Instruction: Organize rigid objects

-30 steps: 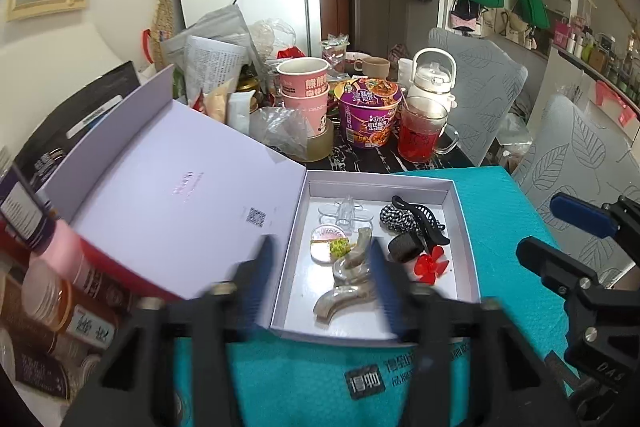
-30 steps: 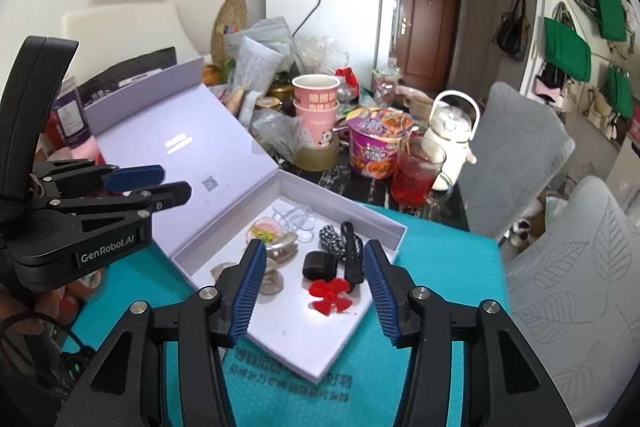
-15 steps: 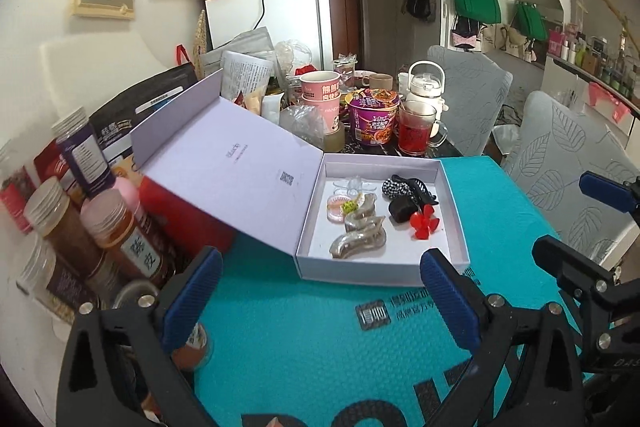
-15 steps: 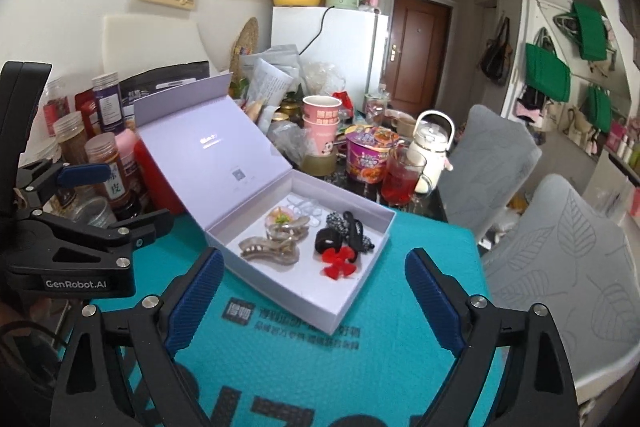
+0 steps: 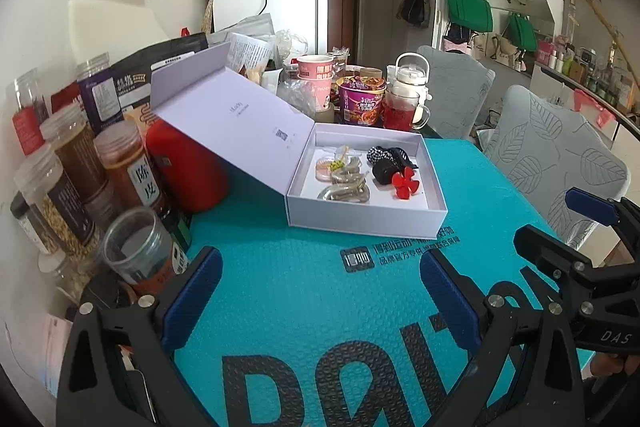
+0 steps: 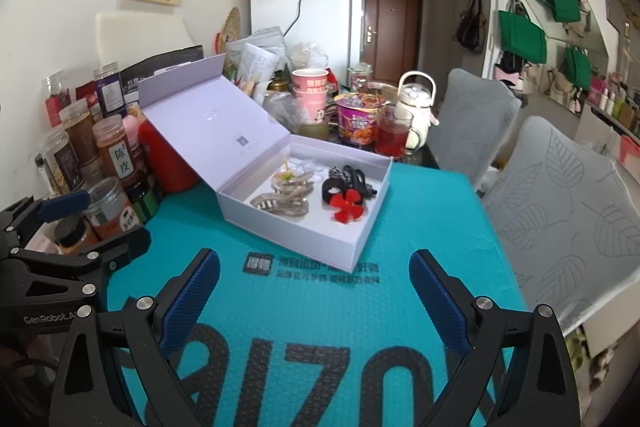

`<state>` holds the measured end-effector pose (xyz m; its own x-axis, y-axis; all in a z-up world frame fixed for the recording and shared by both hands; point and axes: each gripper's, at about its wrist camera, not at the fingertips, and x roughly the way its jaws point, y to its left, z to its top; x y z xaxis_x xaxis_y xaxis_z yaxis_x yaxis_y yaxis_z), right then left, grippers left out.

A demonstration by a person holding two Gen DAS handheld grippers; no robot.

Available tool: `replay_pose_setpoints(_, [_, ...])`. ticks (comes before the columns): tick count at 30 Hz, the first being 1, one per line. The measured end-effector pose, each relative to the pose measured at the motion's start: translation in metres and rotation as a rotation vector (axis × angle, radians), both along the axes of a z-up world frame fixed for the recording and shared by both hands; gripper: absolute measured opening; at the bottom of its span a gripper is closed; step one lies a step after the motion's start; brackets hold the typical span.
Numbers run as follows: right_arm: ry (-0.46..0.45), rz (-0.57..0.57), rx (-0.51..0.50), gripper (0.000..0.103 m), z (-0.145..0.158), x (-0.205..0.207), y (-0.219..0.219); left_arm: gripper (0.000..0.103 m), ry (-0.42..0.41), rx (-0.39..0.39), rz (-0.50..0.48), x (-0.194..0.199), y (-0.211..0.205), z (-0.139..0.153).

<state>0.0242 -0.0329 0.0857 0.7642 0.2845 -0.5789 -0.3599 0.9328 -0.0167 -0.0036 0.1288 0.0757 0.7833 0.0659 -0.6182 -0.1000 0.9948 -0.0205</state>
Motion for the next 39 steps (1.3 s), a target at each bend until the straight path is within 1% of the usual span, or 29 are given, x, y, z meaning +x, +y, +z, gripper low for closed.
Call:
replay_pose_setpoints(8, [0.024, -0.011, -0.011, 0.098, -0.013, -0.008, -0.002, 0.101, 0.022, 0.013, 0.026, -0.007, -0.002, -0.018])
replay_pose_setpoints(13, [0.046, -0.012, -0.011, 0.098, -0.018, -0.005, -0.004, 0.101, 0.016, 0.012, 0.027, -0.007, -0.003, -0.018])
replay_pose_setpoints(15, [0.043, -0.008, -0.018, 0.098, -0.019, -0.005, -0.004, 0.101, 0.006, 0.0, 0.028, -0.008, -0.002, -0.017])
replay_pose_setpoints(18, [0.041, -0.016, -0.018, 0.098, -0.02, -0.005, -0.007, 0.101, 0.001, 0.002, 0.026, -0.006, -0.004, -0.016])
replay_pose_setpoints(24, [0.042, -0.027, -0.024, 0.098, -0.021, -0.004, -0.01, 0.101, 0.021, 0.027, 0.039, -0.001, -0.006, -0.02])
replay_pose_setpoints(31, [0.044, -0.034, -0.028, 0.098, -0.022, -0.001, -0.012, 0.101, 0.042, -0.004, 0.04, 0.004, -0.001, -0.025])
replay_pose_setpoints(36, [0.055, -0.036, -0.033, 0.098, -0.026, 0.001, -0.012, 0.101, 0.048, 0.017, 0.048, 0.007, -0.002, -0.027])
replay_pose_setpoints(39, [0.055, -0.038, -0.035, 0.098, -0.026, 0.002, -0.012, 0.101, 0.047, 0.011, 0.031, 0.007, -0.004, -0.026])
